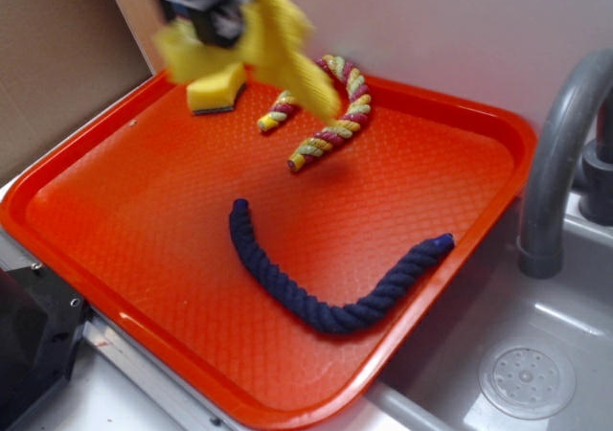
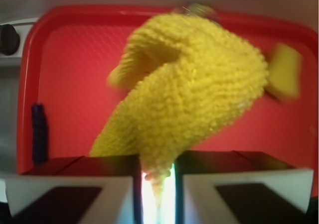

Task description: Grab the yellow cloth.

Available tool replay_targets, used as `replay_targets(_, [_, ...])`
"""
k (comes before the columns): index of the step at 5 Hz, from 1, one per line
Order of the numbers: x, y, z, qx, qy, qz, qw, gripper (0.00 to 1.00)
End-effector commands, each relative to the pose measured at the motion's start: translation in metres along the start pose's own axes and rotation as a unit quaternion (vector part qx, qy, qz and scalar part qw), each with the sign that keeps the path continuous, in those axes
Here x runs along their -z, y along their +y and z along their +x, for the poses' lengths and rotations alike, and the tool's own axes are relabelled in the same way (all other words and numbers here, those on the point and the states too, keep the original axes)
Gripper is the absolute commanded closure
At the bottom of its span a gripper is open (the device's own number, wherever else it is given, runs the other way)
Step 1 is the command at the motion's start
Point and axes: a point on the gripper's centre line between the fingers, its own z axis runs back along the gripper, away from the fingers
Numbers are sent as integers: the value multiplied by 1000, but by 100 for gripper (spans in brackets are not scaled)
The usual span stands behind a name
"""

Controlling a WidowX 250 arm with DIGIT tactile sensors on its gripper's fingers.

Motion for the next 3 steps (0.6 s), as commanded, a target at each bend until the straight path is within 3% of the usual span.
replay_targets(1, [-60,31,-20,-76,-86,1,993,100])
replay_targets(3, [-47,33,0,-101,-71,34,992,100])
